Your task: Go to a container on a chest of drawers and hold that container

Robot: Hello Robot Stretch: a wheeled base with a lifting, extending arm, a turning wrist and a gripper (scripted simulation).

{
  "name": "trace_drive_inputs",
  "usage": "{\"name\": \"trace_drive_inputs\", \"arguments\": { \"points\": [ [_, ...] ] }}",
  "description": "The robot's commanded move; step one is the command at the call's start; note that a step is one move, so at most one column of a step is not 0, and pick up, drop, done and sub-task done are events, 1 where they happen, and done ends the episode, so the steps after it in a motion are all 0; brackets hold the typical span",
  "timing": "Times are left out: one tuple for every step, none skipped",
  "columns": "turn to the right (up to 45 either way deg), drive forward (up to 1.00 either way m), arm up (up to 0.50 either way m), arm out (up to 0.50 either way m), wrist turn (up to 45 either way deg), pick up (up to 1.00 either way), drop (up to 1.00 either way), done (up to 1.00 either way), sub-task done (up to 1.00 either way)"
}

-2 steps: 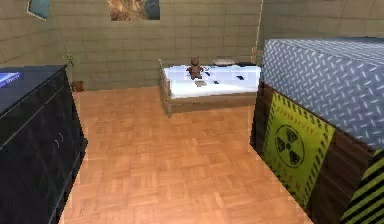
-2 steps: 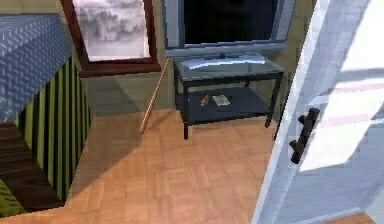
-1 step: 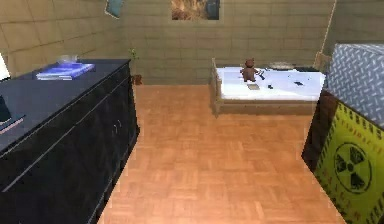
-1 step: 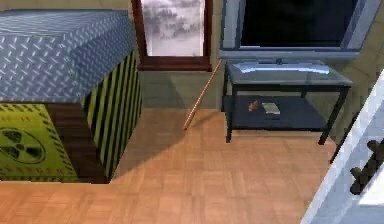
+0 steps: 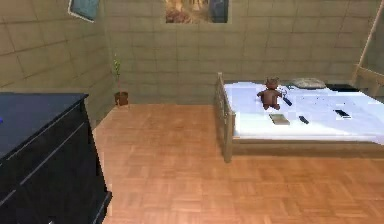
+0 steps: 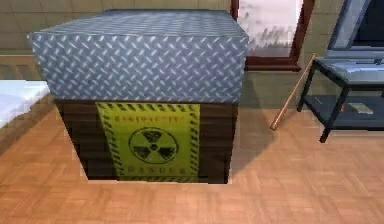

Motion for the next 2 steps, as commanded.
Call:
{"name": "trace_drive_inputs", "arguments": {
  "points": [
    [0.0, 0.35, 0.00, 0.00, 0.0, 0.00, 0.00, 0.00, 0.00],
    [-45.0, 0.00, 0.00, 0.00, 0.0, 0.00, 0.00, 0.00, 0.00]
  ]
}}
